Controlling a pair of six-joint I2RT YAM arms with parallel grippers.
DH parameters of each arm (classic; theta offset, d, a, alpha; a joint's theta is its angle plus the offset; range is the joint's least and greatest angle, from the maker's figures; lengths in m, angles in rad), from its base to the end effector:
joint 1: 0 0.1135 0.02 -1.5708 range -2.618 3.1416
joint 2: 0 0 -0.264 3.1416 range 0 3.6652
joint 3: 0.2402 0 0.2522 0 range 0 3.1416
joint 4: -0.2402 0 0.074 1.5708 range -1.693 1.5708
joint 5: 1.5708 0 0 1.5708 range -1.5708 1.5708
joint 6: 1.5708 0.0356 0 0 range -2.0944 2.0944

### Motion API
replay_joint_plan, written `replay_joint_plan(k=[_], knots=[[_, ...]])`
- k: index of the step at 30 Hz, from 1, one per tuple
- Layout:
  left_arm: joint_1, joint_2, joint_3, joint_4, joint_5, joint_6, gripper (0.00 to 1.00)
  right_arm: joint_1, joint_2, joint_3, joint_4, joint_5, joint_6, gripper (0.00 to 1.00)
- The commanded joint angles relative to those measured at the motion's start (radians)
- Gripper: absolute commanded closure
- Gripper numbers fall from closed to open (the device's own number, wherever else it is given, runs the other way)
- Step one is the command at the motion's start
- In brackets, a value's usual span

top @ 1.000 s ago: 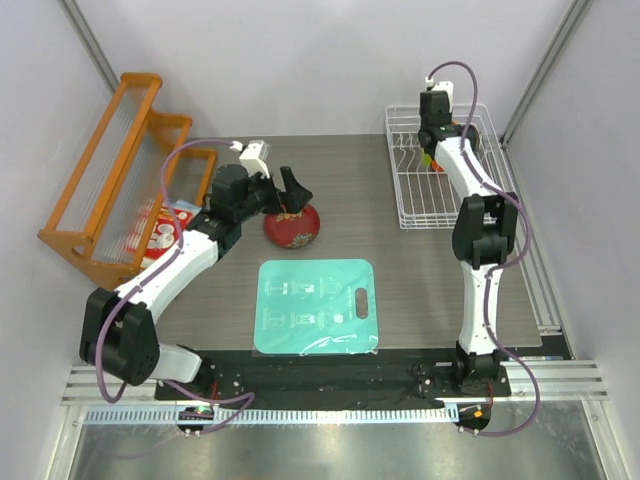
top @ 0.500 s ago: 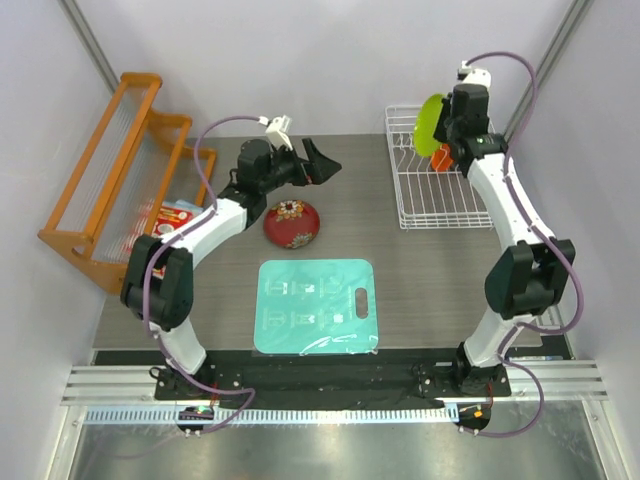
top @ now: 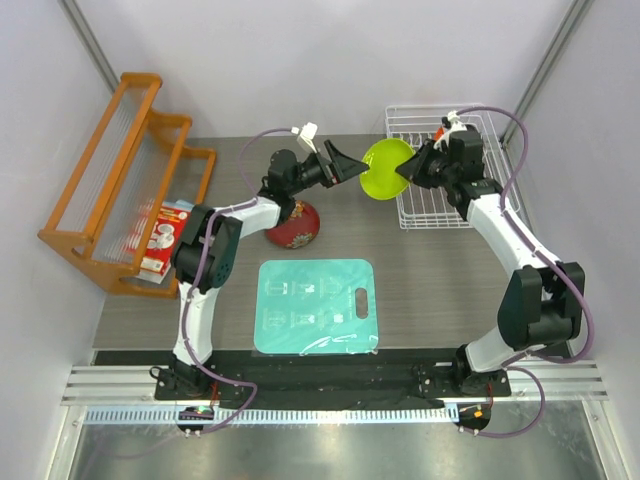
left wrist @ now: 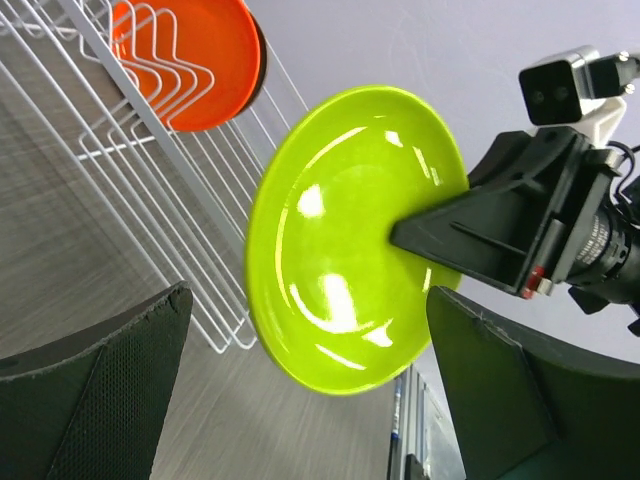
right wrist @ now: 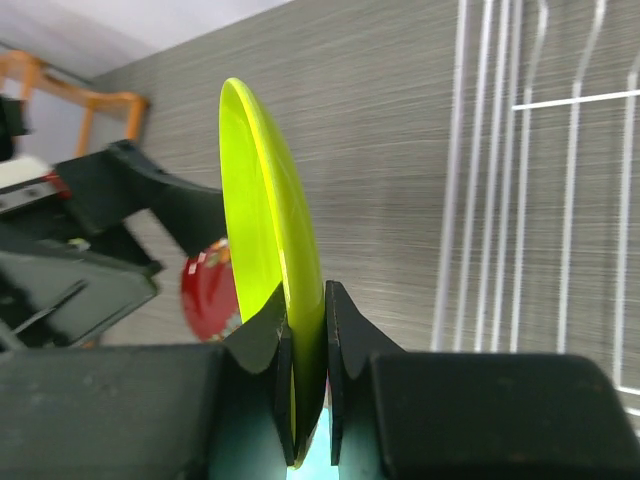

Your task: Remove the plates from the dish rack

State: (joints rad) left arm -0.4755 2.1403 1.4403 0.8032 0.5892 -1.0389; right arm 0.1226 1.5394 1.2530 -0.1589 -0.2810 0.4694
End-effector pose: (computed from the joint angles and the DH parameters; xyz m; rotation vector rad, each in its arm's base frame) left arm 0.4278 -0.2425 0.2346 0.0739 1.7226 -1.6052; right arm 0.3574 0.0540 0.3191 0.1737 2.0524 0.6550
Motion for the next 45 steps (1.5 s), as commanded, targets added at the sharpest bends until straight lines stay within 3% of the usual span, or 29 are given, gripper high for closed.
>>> replay_joint_plan(k=[1, 5, 8, 11, 13, 15, 19, 20, 22, 23, 24, 26, 31, 39, 45], knots=[[-0.015, -0.003, 0.023, 0.143, 0.003, -0.058, 0.00, 0.002, -0.097, -0.064, 0.202, -0.102, 0.100, 0.99], [-0.029, -0.002, 0.031, 0.145, -0.003, -0.055, 0.01, 0.003, -0.107, -0.109, 0.262, -0.152, 0.159, 0.99], [-0.032, -0.003, 0.031, 0.143, -0.008, -0.056, 0.10, 0.002, -0.114, -0.145, 0.312, -0.184, 0.201, 0.99], [-0.032, -0.017, 0.006, 0.143, -0.014, -0.052, 0.40, 0.000, -0.128, -0.182, 0.367, -0.198, 0.227, 0.99], [-0.032, -0.031, -0.024, 0.142, -0.022, -0.047, 0.75, 0.003, -0.125, -0.194, 0.394, -0.211, 0.247, 0.99], [-0.032, -0.042, -0.046, 0.137, -0.028, -0.041, 1.00, 0.002, -0.124, -0.195, 0.395, -0.213, 0.248, 0.99], [-0.032, -0.106, -0.112, 0.055, -0.057, 0.023, 1.00, 0.003, -0.119, -0.172, 0.363, -0.184, 0.218, 0.90], [-0.032, -0.126, -0.124, 0.015, -0.075, 0.081, 1.00, 0.003, -0.119, -0.164, 0.346, -0.170, 0.204, 0.70], [-0.032, -0.187, -0.156, -0.116, -0.147, 0.144, 1.00, 0.002, -0.122, -0.127, 0.273, -0.136, 0.140, 0.57], [-0.032, -0.207, -0.161, -0.172, -0.182, 0.177, 1.00, 0.002, -0.124, -0.112, 0.237, -0.073, 0.111, 0.43], [-0.032, -0.232, -0.164, -0.306, -0.266, 0.242, 1.00, 0.002, -0.125, -0.096, 0.175, -0.048, 0.086, 0.39], [-0.031, -0.290, -0.179, -0.448, -0.337, 0.307, 1.00, 0.000, -0.127, -0.058, 0.115, 0.038, 0.020, 0.37], [0.024, -0.391, -0.277, -0.544, -0.520, 0.361, 1.00, -0.008, -0.130, -0.033, 0.068, 0.069, -0.026, 0.33], [0.141, -0.438, -0.399, -0.615, -0.563, 0.369, 1.00, -0.009, -0.090, -0.032, 0.074, 0.042, -0.015, 0.33], [0.190, -0.402, -0.442, -0.561, -0.534, 0.346, 1.00, -0.009, -0.075, -0.035, 0.081, 0.037, -0.015, 0.33]])
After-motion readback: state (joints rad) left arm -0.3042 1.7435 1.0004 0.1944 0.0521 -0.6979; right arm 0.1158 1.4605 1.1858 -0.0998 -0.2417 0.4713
